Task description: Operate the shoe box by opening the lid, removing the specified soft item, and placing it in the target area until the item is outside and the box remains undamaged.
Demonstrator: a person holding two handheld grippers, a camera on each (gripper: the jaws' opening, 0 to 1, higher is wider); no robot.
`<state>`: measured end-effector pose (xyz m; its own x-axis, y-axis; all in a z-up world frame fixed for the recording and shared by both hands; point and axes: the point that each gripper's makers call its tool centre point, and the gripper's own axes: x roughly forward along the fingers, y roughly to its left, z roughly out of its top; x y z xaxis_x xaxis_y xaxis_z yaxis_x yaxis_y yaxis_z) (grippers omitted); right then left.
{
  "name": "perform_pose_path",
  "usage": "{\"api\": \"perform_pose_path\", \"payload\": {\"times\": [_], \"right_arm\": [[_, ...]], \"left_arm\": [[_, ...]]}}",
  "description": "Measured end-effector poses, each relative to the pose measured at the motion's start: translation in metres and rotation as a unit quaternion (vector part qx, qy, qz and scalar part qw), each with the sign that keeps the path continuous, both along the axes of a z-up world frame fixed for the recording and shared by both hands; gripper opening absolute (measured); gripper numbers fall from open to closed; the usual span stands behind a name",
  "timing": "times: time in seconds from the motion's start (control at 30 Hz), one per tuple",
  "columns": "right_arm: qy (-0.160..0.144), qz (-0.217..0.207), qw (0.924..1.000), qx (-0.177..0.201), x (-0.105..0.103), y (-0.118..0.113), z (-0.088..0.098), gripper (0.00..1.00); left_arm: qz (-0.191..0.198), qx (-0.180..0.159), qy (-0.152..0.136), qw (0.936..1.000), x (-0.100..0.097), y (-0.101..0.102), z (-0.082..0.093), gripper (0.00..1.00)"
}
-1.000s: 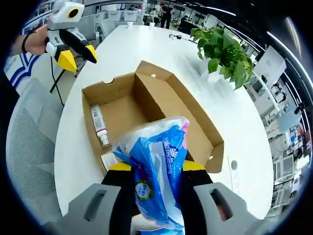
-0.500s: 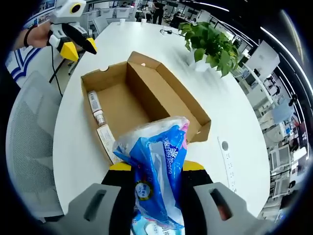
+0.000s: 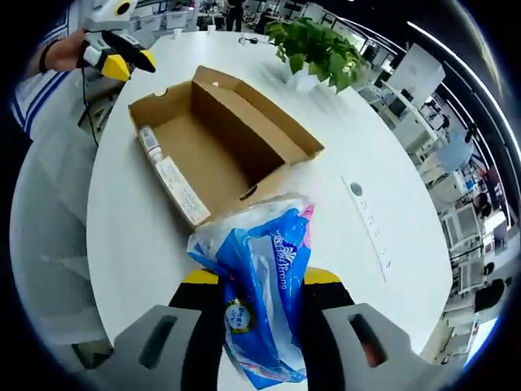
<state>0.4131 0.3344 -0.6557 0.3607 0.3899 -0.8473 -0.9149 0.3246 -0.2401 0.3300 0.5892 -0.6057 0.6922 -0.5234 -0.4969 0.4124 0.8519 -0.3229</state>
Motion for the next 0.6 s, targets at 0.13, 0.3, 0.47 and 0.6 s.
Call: {"api": "perform_pose_path", "payload": {"times": [0.13, 0.3, 0.47, 0.6], "right_arm": [[0.002, -0.022, 0.9997, -0.003, -0.006, -0.027, -0.004, 0.31], [0.004, -0.050, 0.9987, -0.007, -0.013, -0.060, -0.008, 0.31], [0.006, -0.077, 0.9970, -0.007, -0.019, -0.090, -0.011, 0.31], [0.007, -0.092, 0.9957, -0.007, -0.024, -0.112, -0.012, 0.31]], "left_arm": [[-0.014, 0.002, 0.000, 0.9999, 0.001, -0.016, 0.001, 0.34], [-0.028, 0.003, 0.000, 0.9996, 0.006, -0.032, 0.001, 0.34], [-0.040, 0.006, 0.000, 0.9992, 0.007, -0.047, 0.001, 0.34], [-0.051, 0.010, 0.001, 0.9987, 0.006, -0.060, 0.000, 0.34]]}}
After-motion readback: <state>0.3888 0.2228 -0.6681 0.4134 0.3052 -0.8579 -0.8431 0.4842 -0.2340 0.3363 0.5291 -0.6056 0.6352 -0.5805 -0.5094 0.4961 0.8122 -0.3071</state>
